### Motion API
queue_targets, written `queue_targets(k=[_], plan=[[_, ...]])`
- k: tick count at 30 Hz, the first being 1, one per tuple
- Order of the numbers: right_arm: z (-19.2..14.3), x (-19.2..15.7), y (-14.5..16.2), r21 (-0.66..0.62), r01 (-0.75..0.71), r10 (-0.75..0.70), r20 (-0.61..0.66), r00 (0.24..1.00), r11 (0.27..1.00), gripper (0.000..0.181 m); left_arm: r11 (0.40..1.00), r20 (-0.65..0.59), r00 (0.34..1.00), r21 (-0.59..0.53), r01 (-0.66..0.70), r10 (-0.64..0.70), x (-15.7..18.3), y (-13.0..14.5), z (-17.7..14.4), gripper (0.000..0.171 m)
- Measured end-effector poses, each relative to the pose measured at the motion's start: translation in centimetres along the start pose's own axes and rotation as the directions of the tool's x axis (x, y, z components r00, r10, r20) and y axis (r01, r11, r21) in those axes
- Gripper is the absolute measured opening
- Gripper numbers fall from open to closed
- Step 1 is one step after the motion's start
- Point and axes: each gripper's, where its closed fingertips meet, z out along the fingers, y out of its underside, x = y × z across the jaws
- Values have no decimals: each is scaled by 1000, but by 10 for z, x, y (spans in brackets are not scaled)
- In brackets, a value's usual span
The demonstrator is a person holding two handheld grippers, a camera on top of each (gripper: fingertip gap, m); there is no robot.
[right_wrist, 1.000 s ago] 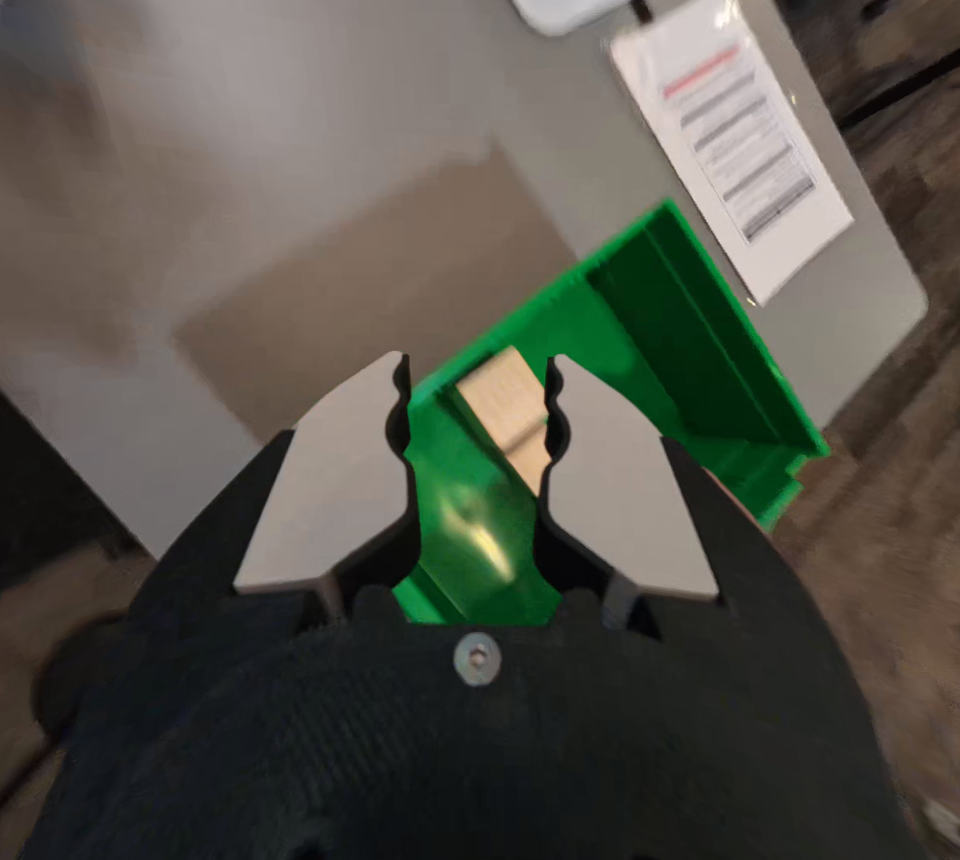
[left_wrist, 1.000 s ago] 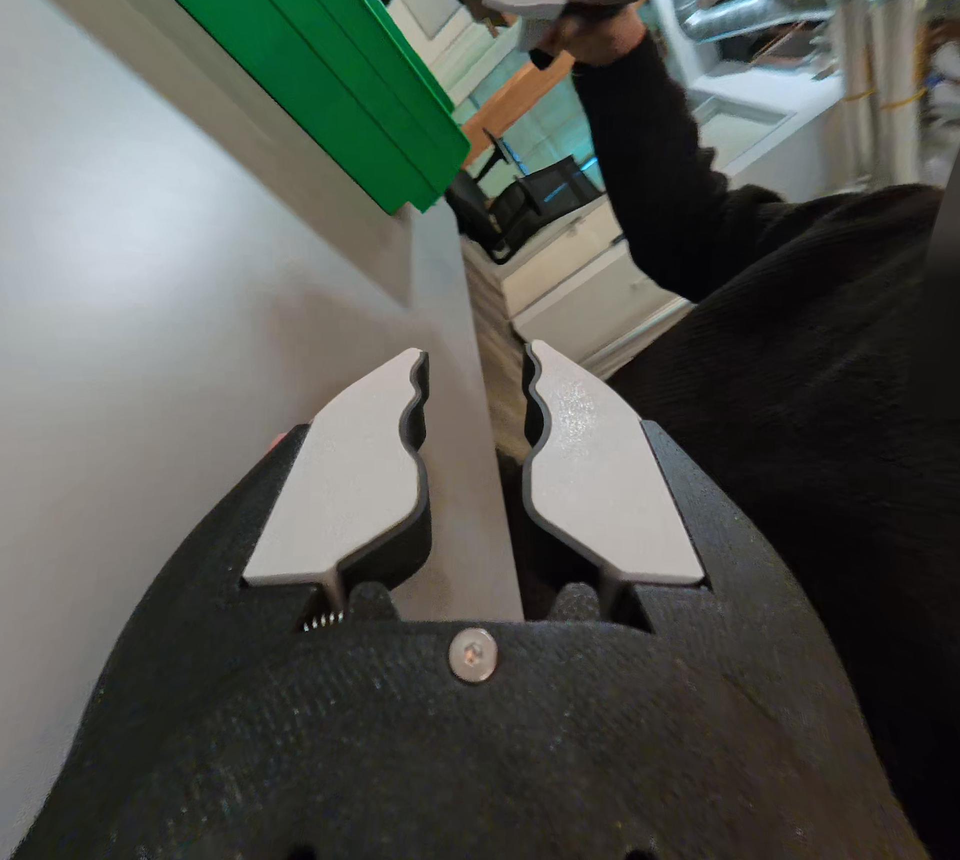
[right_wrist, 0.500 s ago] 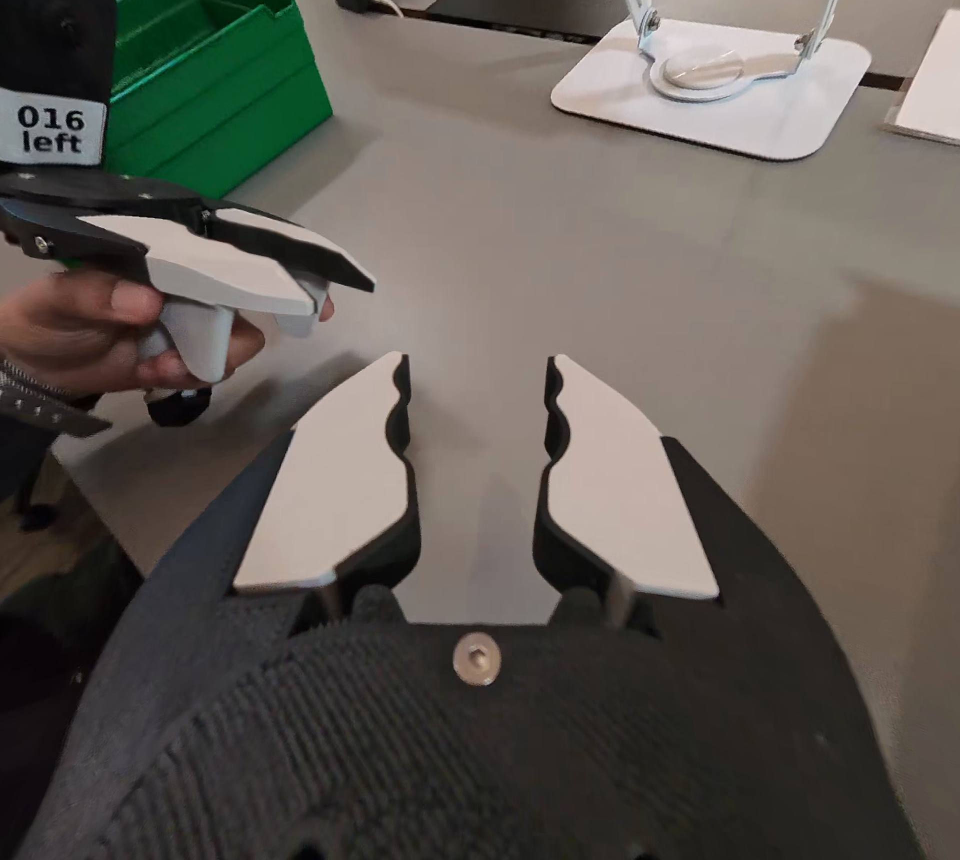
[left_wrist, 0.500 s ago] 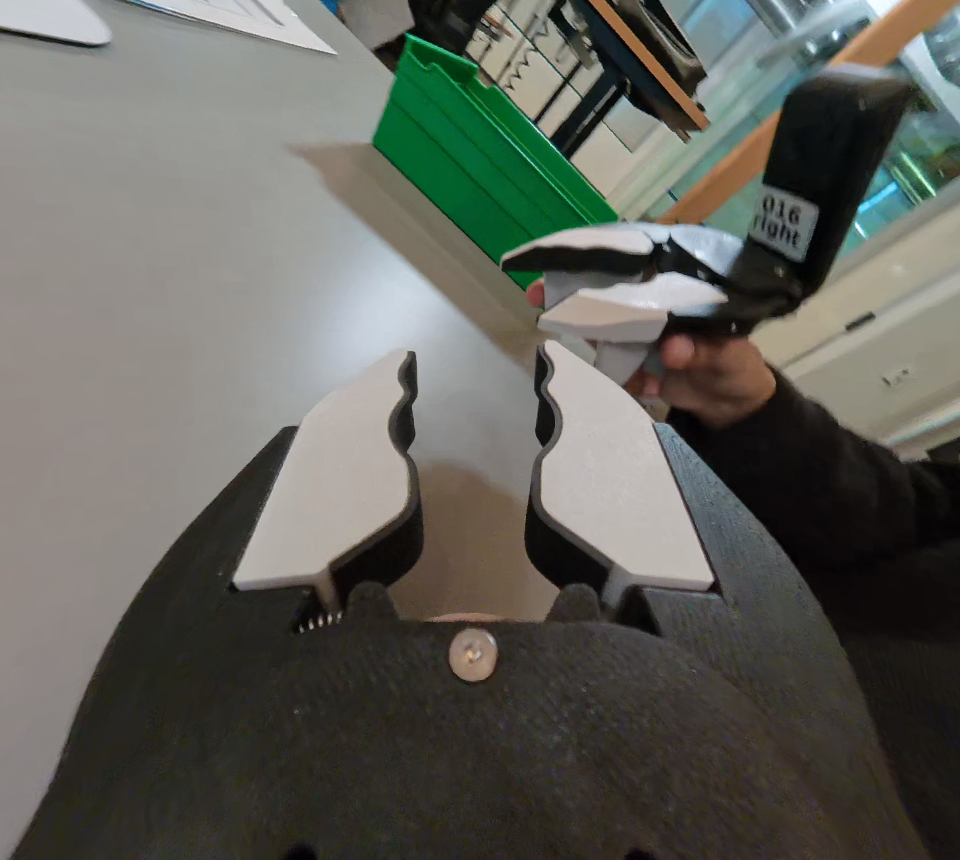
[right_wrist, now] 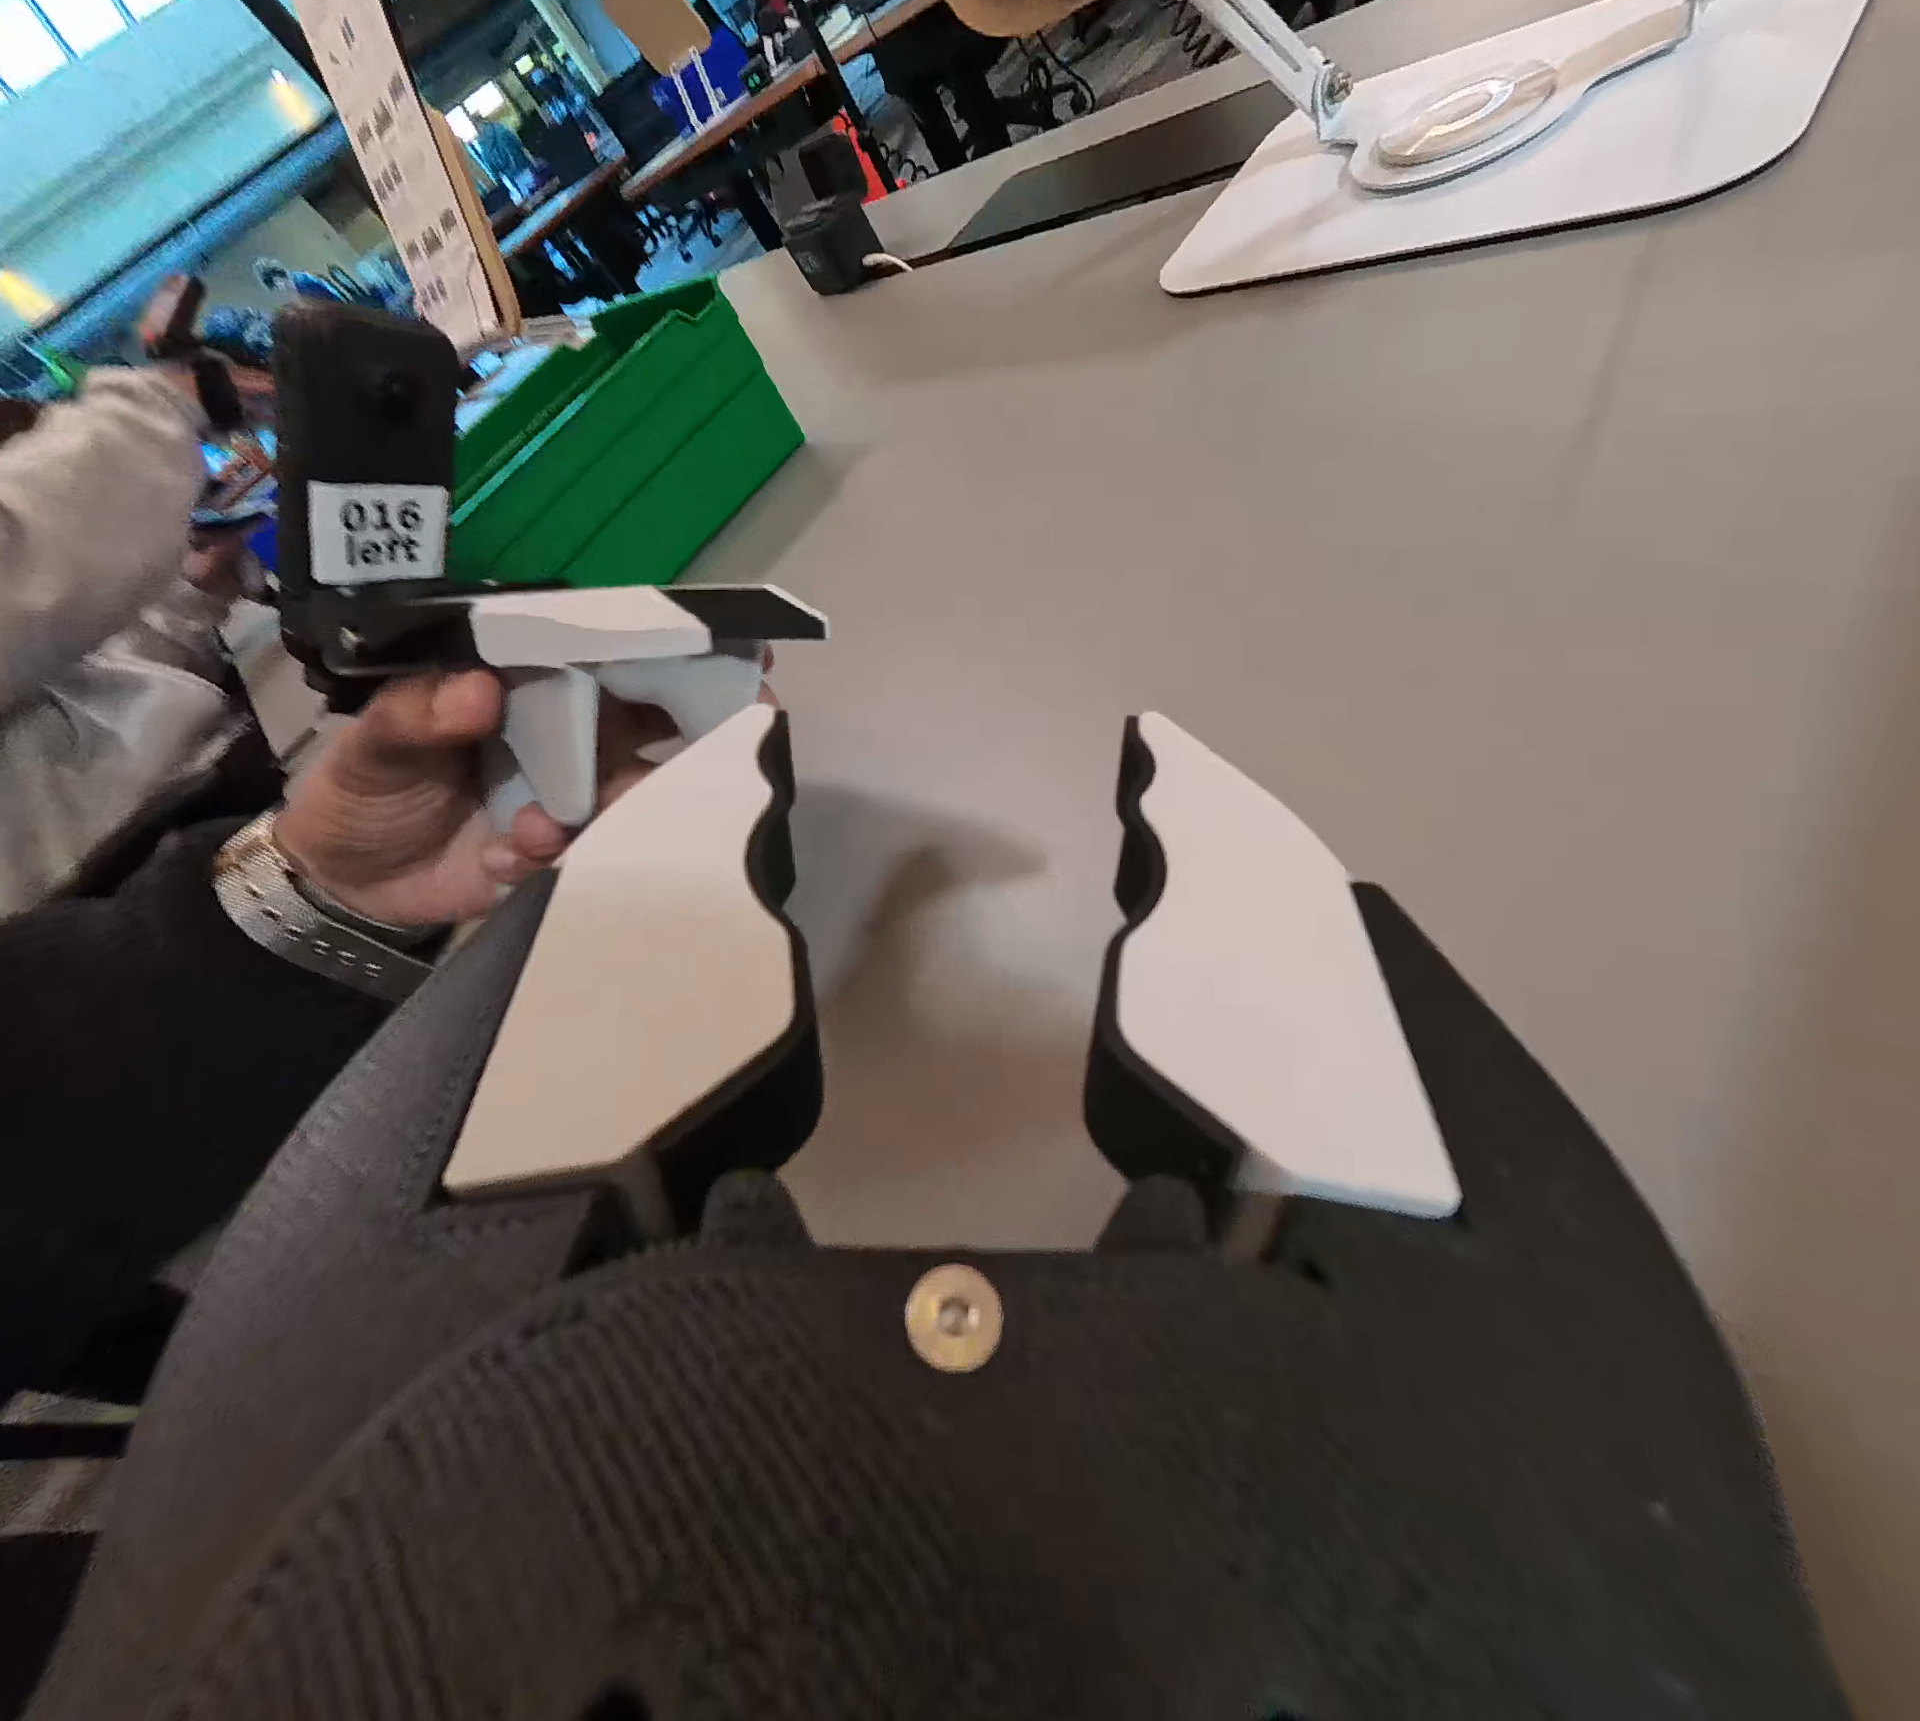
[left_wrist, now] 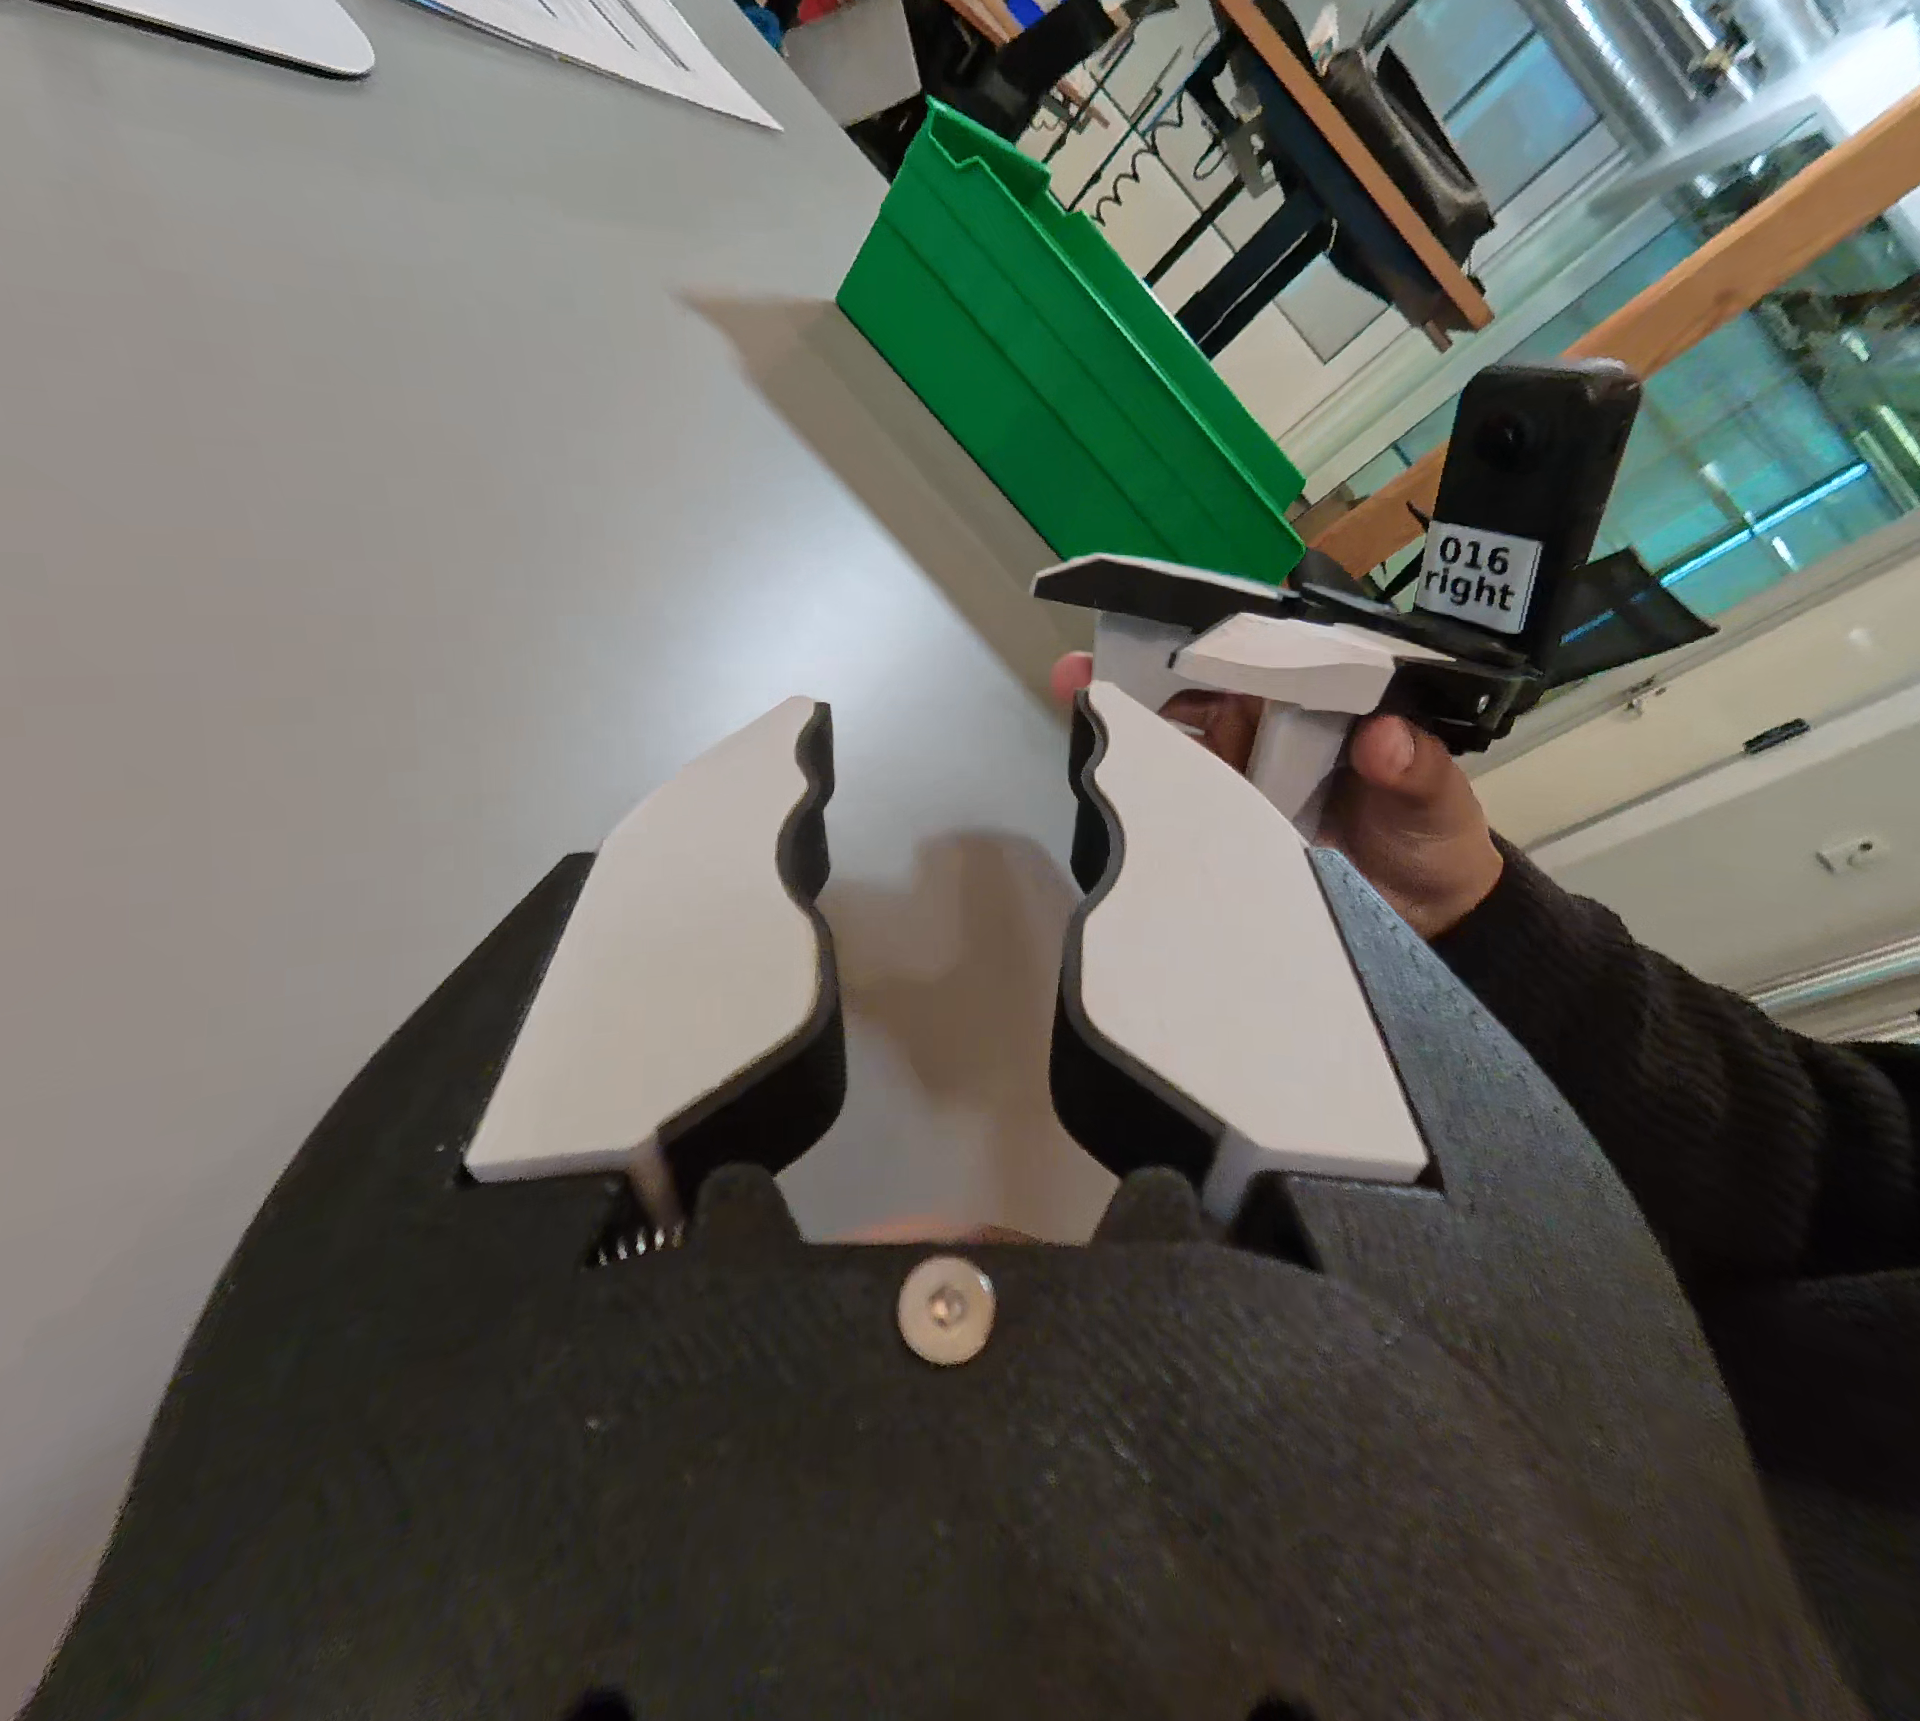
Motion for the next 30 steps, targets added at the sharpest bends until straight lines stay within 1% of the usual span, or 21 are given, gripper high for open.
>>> queue_targets(k=[2,3,4,7,8,11,15,18,21,24,26,27,28,30], plan=[[1,6,2,-14,59,-60,-28,998,998,63,999,10,1000,-26,-25,25,0,5,4,51],[1,7,3,-13,69,-70,-28,997,997,64,998,30,999,-42,-38,39,-3,8,6,59],[2,6,3,-11,66,-66,-22,998,998,64,997,68,996,-61,-53,57,-7,11,9,70],[4,0,5,-11,34,-34,16,999,999,66,981,124,980,-138,-138,155,-14,24,14,82],[5,-2,6,-13,31,-31,25,999,999,66,972,133,972,-162,-171,193,-15,27,16,84],[6,-10,6,-8,51,-51,62,997,999,67,940,119,946,-200,-275,302,-7,33,20,86],[6,-29,5,12,57,-58,167,984,998,70,898,30,914,-201,-391,405,13,38,23,85],[6,-40,6,12,43,-45,230,972,999,72,882,-3,901,-201,-426,435,19,40,24,86],[9,-41,12,-9,69,-65,223,973,998,73,878,12,895,-201,-435,446,17,39,24,90],[12,-41,18,-38,82,-72,219,973,996,76,876,68,890,-223,-427,451,7,38,23,93],[13,-42,22,-57,79,-65,224,972,995,79,874,182,865,-241,-422,468,-10,32,21,84],[14,-42,24,-68,78,-61,225,972,995,81,872,237,844,-223,-435,482,-15,25,18,80],[14,-42,26,-79,77,-57,225,973,994,83,871,278,827,-199,-449,489,-19,19,16,75],[15,-41,28,-90,81,-60,215,975,993,86,875,320,814,-167,-455,485,-21,10,12,73]])
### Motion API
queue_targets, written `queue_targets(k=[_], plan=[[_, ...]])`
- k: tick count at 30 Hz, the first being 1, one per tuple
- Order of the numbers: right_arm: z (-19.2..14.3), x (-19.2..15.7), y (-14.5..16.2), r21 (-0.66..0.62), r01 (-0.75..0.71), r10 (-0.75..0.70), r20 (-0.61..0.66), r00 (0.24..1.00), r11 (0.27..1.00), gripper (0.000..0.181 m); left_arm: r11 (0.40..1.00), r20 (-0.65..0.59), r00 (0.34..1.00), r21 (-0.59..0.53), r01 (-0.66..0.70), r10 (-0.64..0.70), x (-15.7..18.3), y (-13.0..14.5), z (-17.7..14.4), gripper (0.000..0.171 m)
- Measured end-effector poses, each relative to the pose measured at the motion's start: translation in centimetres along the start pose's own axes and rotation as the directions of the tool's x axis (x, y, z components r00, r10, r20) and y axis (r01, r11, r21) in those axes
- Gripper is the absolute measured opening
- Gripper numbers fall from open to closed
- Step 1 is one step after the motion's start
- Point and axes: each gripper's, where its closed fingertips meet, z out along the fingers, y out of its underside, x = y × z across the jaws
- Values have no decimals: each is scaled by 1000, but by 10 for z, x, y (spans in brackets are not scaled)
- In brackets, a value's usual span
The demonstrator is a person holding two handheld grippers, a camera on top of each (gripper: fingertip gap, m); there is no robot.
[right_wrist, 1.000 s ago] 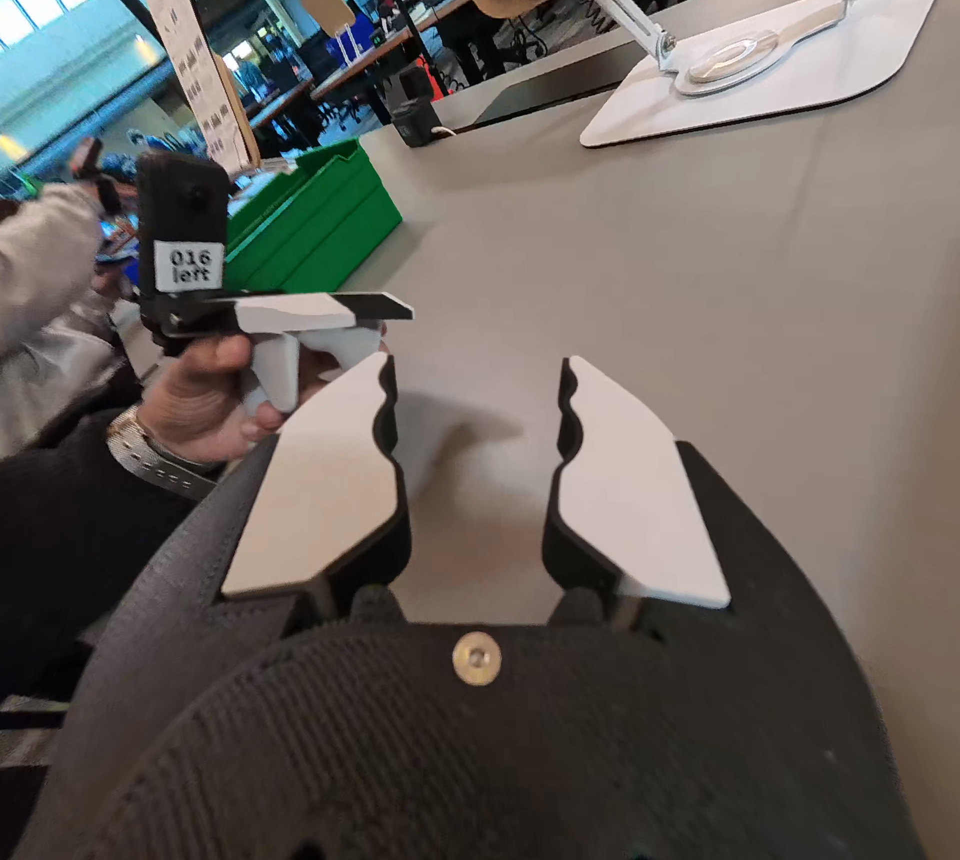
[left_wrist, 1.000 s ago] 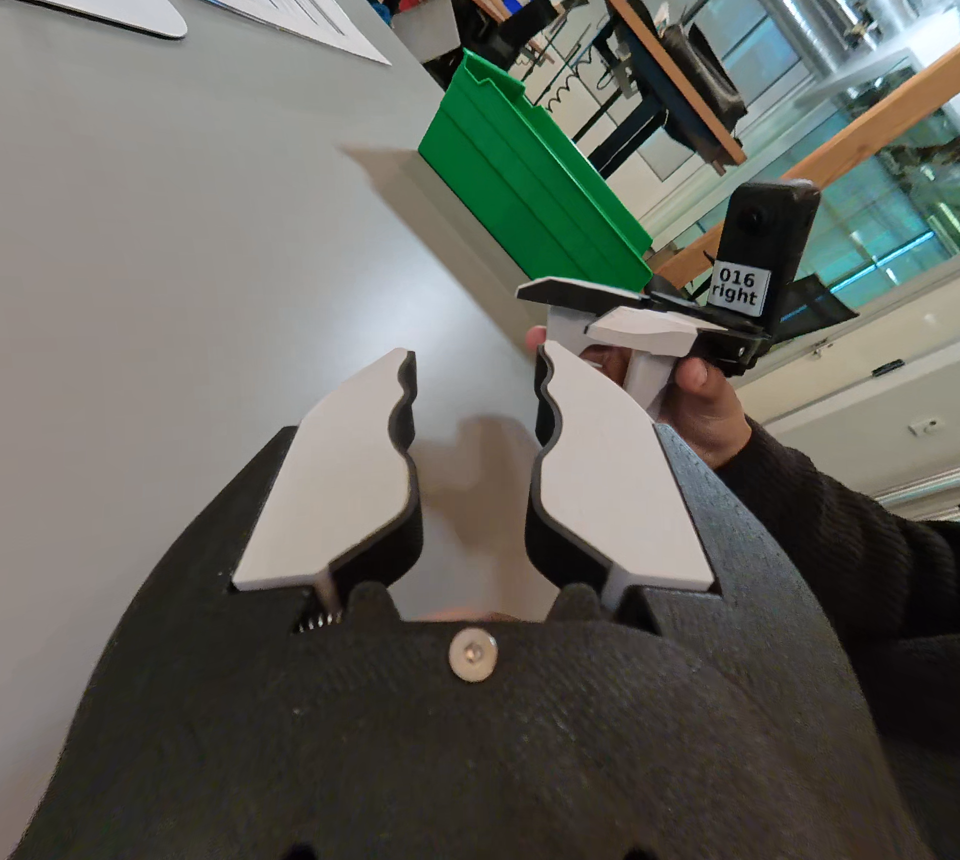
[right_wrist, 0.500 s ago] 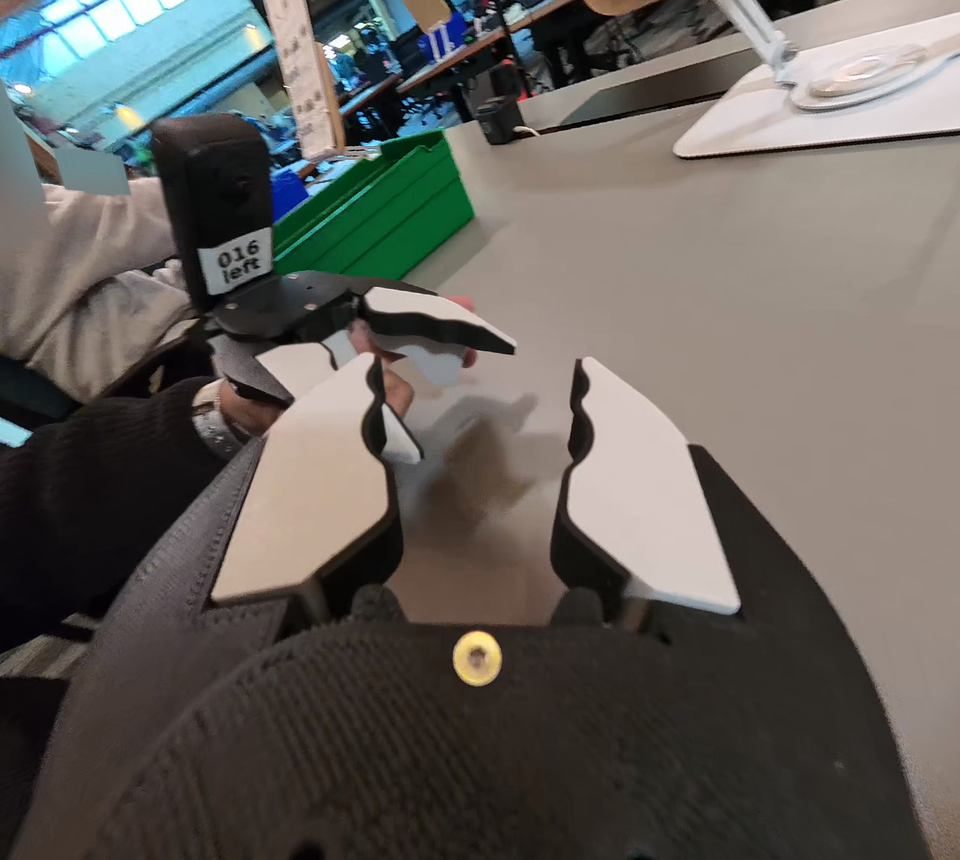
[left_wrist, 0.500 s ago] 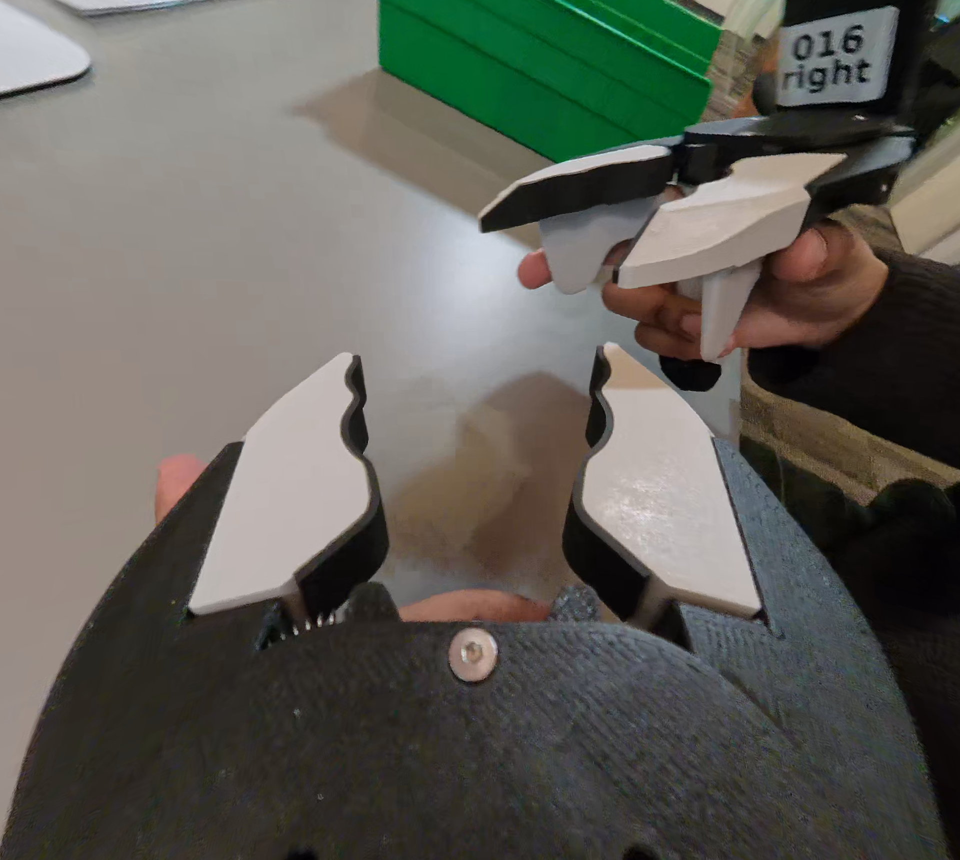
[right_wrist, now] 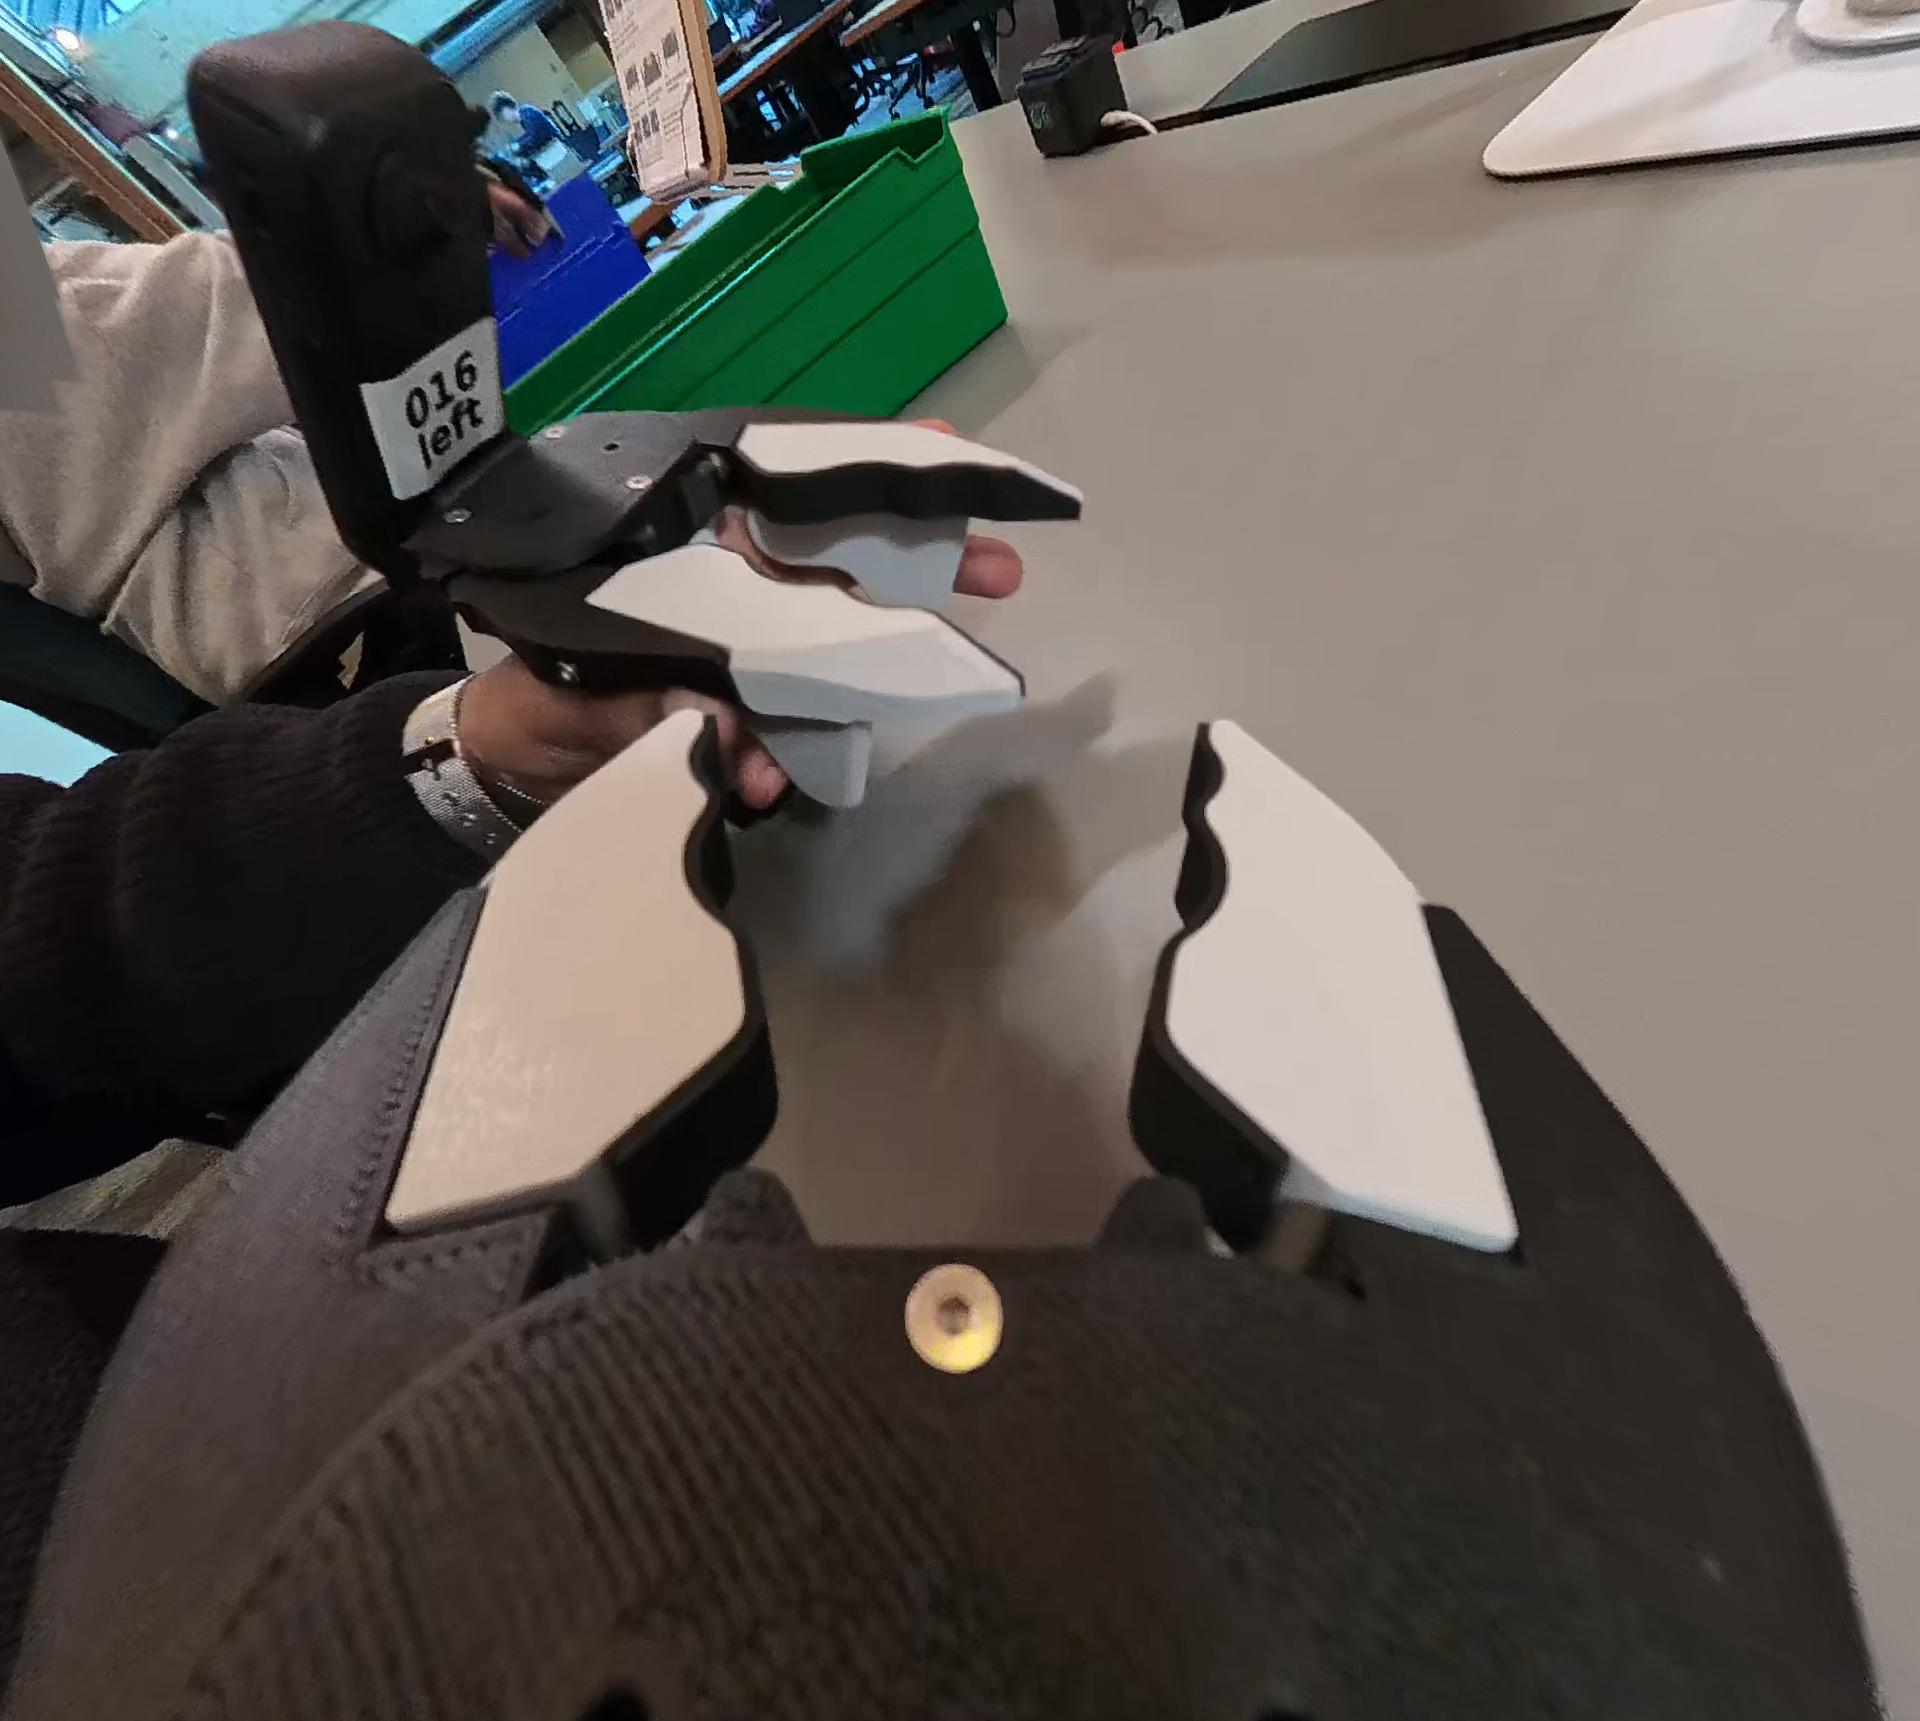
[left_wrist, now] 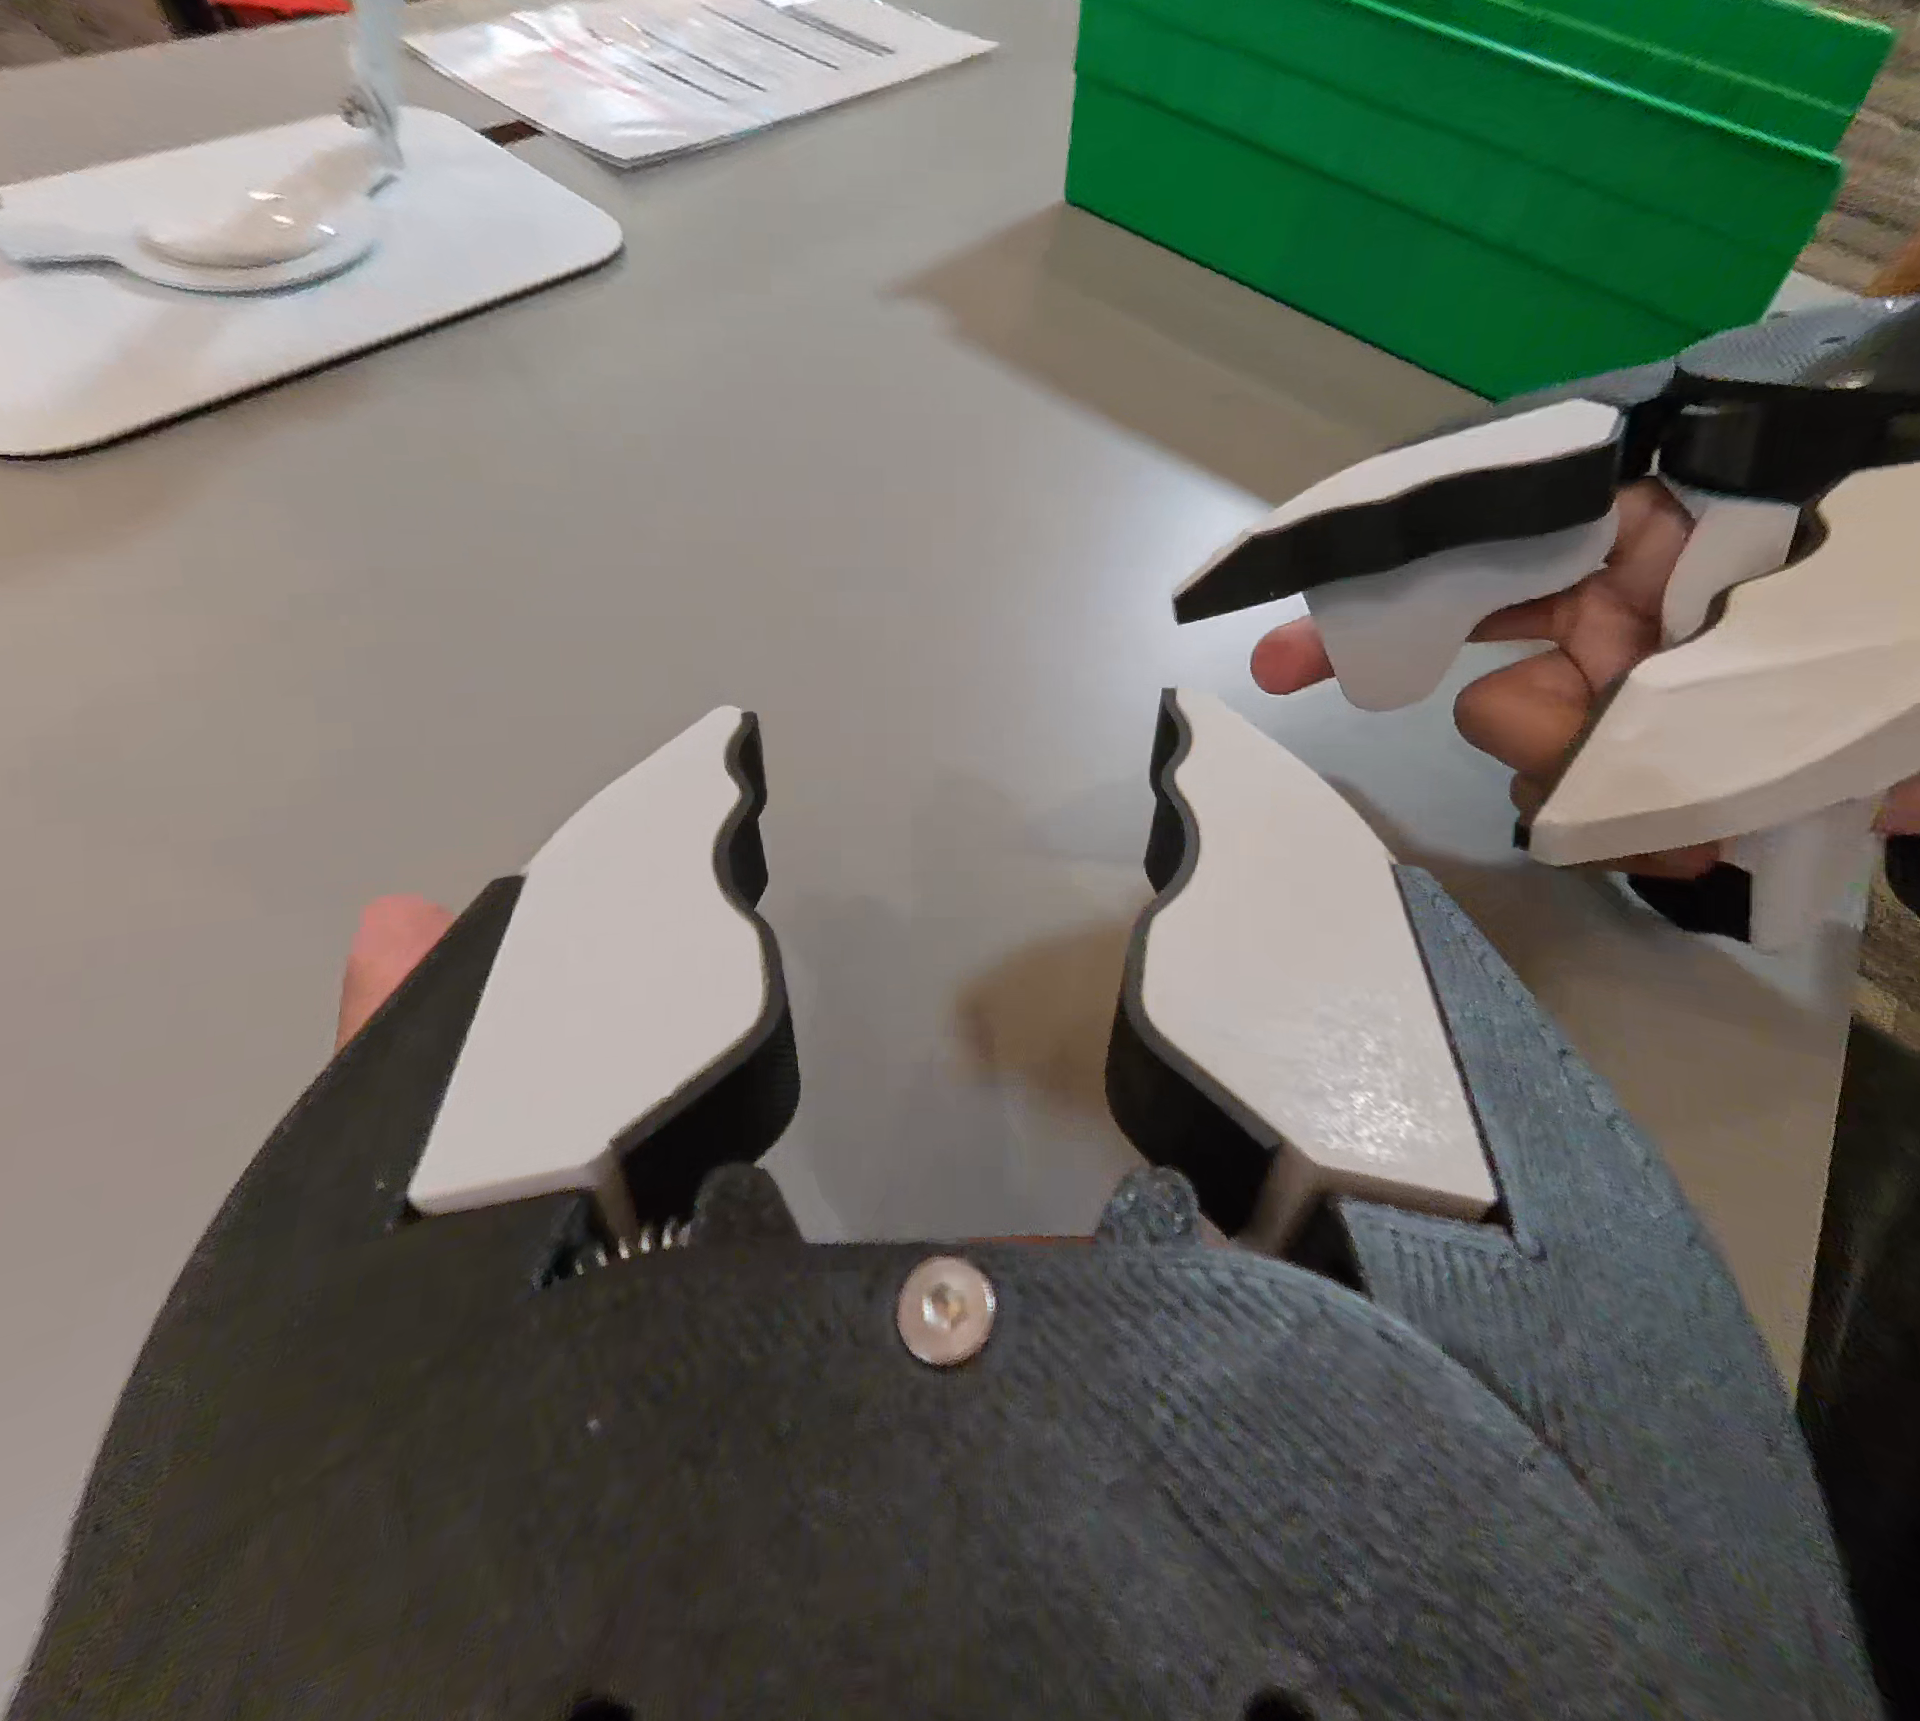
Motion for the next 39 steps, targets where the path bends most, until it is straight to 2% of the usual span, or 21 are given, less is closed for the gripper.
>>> queue_targets(k=[4,6,11,13,15,17,23,24,26,29,39], plan=[[-2,2,-4,26,0,1,-18,1000,1000,89,1000,33,999,-1,16,-16,-6,0,-1,77],[-2,4,-6,35,-7,8,-26,1000,999,92,1000,96,995,-1,16,-15,-15,1,-1,87],[-3,8,-9,52,17,-13,-66,998,998,103,997,234,971,40,-67,56,-28,-9,-8,94],[-4,10,-11,64,22,-17,-82,996,998,105,992,297,951,69,-105,80,-33,-15,-13,87],[-4,11,-11,67,27,-21,-88,996,997,106,987,388,918,97,-127,80,-42,-19,-18,67],[-5,11,-12,69,44,-37,-98,995,997,105,985,431,897,93,-146,92,-45,-20,-21,59],[-7,12,-16,90,85,-73,-126,989,992,100,970,416,901,142,-197,122,-37,-28,-25,45],[-7,12,-17,93,87,-75,-128,989,992,99,966,404,906,155,-206,128,-34,-30,-26,39],[-8,13,-18,102,86,-72,-132,989,991,97,961,356,924,179,-210,136,-27,-32,-26,15],[-8,15,-19,110,75,-60,-135,989,991,94,962,293,948,201,-187,123,-20,-32,-25,1],[-7,18,-15,87,72,-59,-152,987,994,88,967,246,966,216,-137,82,-18,-32,-26,1]])
